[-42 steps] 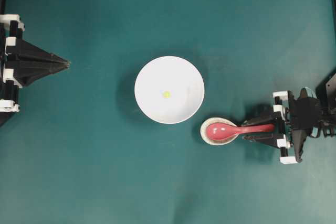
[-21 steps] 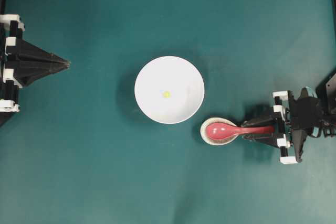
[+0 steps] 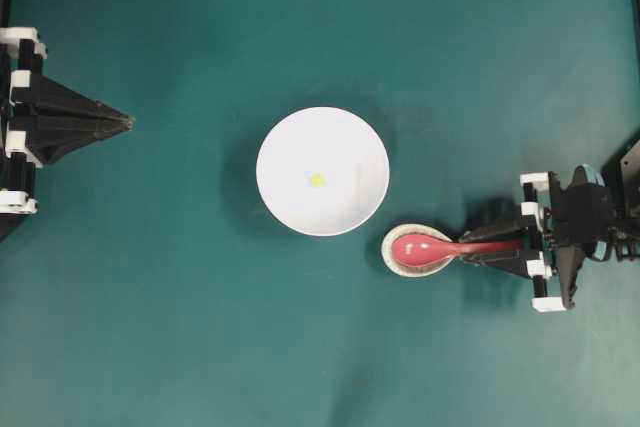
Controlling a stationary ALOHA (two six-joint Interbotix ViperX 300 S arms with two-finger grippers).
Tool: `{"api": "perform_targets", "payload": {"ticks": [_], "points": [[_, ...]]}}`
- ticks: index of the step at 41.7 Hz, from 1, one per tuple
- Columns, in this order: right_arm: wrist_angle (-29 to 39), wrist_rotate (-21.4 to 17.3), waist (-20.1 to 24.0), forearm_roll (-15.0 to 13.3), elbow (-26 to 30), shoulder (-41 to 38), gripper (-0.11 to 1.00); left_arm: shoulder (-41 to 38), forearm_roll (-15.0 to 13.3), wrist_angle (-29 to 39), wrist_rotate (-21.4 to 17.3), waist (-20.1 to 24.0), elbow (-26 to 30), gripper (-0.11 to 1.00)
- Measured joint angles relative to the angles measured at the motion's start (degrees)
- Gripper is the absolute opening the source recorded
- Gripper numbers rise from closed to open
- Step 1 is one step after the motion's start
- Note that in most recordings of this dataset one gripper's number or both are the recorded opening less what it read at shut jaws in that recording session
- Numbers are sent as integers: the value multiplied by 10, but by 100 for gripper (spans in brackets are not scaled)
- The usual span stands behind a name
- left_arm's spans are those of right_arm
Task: Scoop the yellow hexagonal prism block from the bowl with a spoon using the right arm.
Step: 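Lift the red spoon with the right gripper over the white bowl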
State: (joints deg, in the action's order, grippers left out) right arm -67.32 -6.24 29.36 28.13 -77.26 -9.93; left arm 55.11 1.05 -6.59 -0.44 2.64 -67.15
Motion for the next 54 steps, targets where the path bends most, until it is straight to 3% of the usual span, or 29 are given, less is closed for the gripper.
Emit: {"api": "perform_targets", "payload": {"ticks": [3,13,21,32,39,45,54], "points": [[0,-1,0,0,0,1,24,0,0,0,1,0,0,0],[11,1,0,0,-2,46,24,0,0,0,1,-1,0,0],[84,6,-19,0,-1,124,24,0,0,-7,1,0,0,0],[274,56,-69,0,40,258,24,0,1,-22,0,0,0,0],[431,96,-133,0,102,329,24,0,0,-22,0,0,0,0],[573,108,-201,-1,163,350,24,0,1,-22,0,0,0,0],[717,109,-277,-13,240,335,24,0,1,-21,-1,0,0,0]]}}
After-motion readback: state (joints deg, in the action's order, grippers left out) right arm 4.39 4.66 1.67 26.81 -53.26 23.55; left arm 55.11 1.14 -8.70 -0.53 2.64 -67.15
